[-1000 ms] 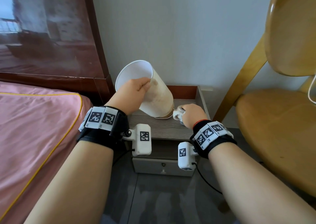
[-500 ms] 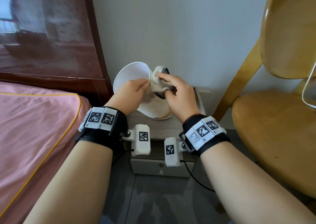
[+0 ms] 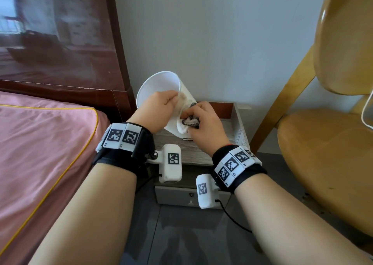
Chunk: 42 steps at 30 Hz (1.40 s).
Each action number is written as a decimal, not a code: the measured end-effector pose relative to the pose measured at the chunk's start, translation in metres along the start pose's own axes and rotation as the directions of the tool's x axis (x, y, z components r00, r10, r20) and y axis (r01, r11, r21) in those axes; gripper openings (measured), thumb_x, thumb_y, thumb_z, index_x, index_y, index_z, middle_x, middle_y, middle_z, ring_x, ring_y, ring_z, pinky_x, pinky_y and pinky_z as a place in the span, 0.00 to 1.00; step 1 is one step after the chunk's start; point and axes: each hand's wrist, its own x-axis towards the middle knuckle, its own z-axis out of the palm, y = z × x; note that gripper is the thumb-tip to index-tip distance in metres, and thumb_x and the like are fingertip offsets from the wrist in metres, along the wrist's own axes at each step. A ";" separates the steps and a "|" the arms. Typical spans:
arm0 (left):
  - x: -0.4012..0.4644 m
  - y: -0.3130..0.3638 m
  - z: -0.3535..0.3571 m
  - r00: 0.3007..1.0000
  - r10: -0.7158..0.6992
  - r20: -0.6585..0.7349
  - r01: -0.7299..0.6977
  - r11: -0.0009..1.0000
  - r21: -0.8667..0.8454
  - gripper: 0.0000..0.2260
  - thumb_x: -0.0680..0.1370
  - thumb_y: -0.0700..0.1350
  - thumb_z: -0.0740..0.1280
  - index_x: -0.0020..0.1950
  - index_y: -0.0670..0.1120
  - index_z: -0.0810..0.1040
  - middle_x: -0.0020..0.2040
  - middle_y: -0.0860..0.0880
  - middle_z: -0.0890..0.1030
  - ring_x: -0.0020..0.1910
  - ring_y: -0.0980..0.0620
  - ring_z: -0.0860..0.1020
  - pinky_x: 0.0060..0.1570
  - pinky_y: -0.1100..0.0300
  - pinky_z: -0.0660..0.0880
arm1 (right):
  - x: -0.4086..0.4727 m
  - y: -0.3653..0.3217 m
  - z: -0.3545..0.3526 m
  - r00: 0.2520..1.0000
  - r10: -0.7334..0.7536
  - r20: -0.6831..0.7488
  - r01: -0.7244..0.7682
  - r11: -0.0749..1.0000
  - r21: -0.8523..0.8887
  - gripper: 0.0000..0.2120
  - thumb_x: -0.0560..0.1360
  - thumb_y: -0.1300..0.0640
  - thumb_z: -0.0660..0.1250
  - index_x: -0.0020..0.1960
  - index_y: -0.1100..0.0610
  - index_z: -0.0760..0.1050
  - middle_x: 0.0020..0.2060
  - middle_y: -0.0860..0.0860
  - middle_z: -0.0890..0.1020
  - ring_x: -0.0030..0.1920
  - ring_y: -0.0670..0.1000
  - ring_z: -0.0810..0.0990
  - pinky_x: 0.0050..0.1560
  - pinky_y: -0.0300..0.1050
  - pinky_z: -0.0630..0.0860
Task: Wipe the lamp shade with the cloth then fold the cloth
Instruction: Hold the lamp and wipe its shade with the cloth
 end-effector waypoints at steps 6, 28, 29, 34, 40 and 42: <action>-0.001 0.005 0.005 0.999 0.018 0.032 -0.019 0.999 0.029 0.13 0.83 0.45 0.56 0.51 0.40 0.78 0.40 0.39 0.77 0.39 0.48 0.71 0.44 0.51 0.71 | -0.008 0.041 -0.011 0.909 0.343 0.236 -0.251 0.904 -0.345 0.11 0.70 0.62 0.69 0.51 0.53 0.80 0.54 0.52 0.74 0.51 0.54 0.75 0.51 0.45 0.71; 0.000 0.002 0.006 0.997 0.063 0.048 -0.063 0.998 -0.004 0.17 0.82 0.43 0.57 0.33 0.53 0.69 0.28 0.54 0.68 0.27 0.56 0.65 0.25 0.70 0.62 | 0.012 -0.013 -0.021 0.997 0.028 -0.066 -0.025 0.999 0.037 0.30 0.71 0.74 0.56 0.70 0.56 0.71 0.67 0.55 0.75 0.67 0.51 0.71 0.64 0.31 0.64; 0.000 0.001 0.005 0.997 0.061 0.047 -0.061 0.998 -0.004 0.17 0.82 0.42 0.57 0.34 0.53 0.69 0.28 0.54 0.69 0.28 0.56 0.65 0.26 0.71 0.62 | 0.012 -0.010 -0.020 0.997 0.033 -0.067 -0.031 0.999 0.036 0.31 0.71 0.74 0.55 0.70 0.55 0.71 0.67 0.55 0.74 0.68 0.51 0.71 0.64 0.28 0.62; 0.001 0.000 0.006 0.998 0.053 0.033 -0.054 0.998 0.025 0.12 0.83 0.44 0.57 0.40 0.49 0.73 0.31 0.54 0.71 0.32 0.56 0.68 0.31 0.70 0.64 | 0.003 0.011 -0.011 0.983 0.185 -0.003 -0.185 0.981 0.065 0.31 0.72 0.74 0.55 0.70 0.51 0.71 0.70 0.52 0.72 0.71 0.50 0.68 0.66 0.32 0.59; -0.002 0.003 0.007 0.998 0.045 0.044 -0.046 0.998 0.031 0.11 0.83 0.45 0.56 0.47 0.49 0.77 0.38 0.49 0.77 0.40 0.50 0.73 0.41 0.60 0.69 | -0.004 0.038 -0.015 0.924 0.345 0.166 -0.248 0.870 -0.427 0.24 0.75 0.66 0.57 0.69 0.52 0.69 0.59 0.58 0.78 0.58 0.59 0.76 0.54 0.48 0.73; -0.003 0.004 0.004 0.998 0.037 0.055 -0.039 0.999 0.030 0.11 0.83 0.45 0.56 0.47 0.50 0.77 0.41 0.47 0.79 0.42 0.48 0.74 0.45 0.57 0.71 | 0.005 0.041 -0.017 0.808 0.514 0.290 -0.318 0.793 -0.519 0.14 0.73 0.66 0.59 0.56 0.55 0.74 0.51 0.57 0.80 0.50 0.58 0.77 0.46 0.45 0.70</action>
